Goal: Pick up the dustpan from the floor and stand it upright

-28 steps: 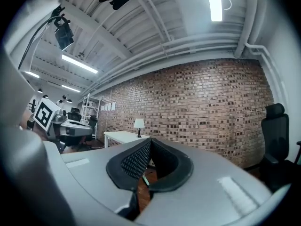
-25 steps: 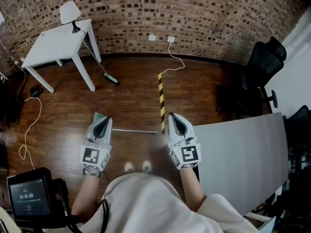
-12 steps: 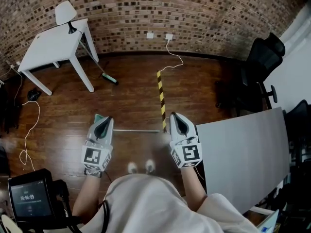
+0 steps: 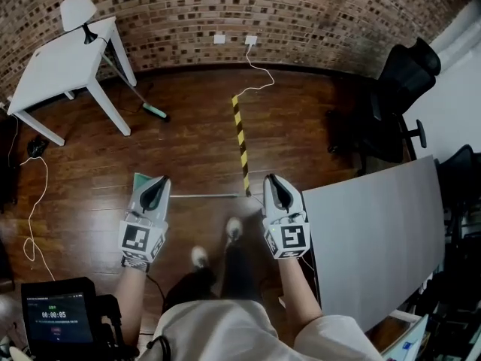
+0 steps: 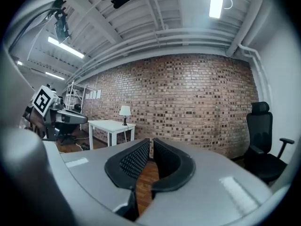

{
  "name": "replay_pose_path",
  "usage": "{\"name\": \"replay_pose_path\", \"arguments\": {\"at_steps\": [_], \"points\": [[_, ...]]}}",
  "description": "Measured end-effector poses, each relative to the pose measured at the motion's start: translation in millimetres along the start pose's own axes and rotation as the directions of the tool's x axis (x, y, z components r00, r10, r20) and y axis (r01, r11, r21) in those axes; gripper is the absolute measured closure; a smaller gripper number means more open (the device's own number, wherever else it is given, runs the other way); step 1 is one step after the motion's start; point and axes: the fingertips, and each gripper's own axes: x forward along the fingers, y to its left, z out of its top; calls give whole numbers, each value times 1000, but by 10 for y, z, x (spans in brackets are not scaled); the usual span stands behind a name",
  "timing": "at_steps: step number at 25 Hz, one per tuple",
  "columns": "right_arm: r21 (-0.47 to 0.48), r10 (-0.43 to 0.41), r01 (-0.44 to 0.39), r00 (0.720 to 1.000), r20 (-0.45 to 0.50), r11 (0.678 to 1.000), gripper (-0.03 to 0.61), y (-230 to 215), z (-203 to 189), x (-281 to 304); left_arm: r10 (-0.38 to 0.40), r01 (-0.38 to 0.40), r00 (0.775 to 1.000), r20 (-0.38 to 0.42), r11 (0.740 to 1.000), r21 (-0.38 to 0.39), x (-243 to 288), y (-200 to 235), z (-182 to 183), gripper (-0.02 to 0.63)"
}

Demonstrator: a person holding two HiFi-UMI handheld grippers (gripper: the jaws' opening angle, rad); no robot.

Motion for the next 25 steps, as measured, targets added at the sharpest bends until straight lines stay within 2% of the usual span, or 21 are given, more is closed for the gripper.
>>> {"name": "replay_pose_path", "arguments": {"at_steps": [5, 7, 12, 19, 25], "points": [[-30, 14, -15, 1000, -25, 999, 525, -220, -356, 171, 21, -21, 1000, -18, 1000, 7, 475, -3, -371, 614], [-38, 24, -25, 999, -34, 999, 510, -299, -602, 281, 10, -10, 1000, -30, 1000, 3, 696, -27, -636, 614], [-35, 25, -28, 996, -88, 999, 480, -476, -1502, 519, -31, 30, 997, -67, 999, -18, 1220, -145, -1454, 614], [36, 1, 4, 990, -141, 999, 457, -675, -2785, 802, -67, 62, 992, -104, 997, -45, 1766, -249, -2594, 614], [28, 14, -8, 979, -204, 1000, 446, -802, -3915, 995, -86, 79, 989, -123, 995, -64, 2109, -354, -3535, 614]]}}
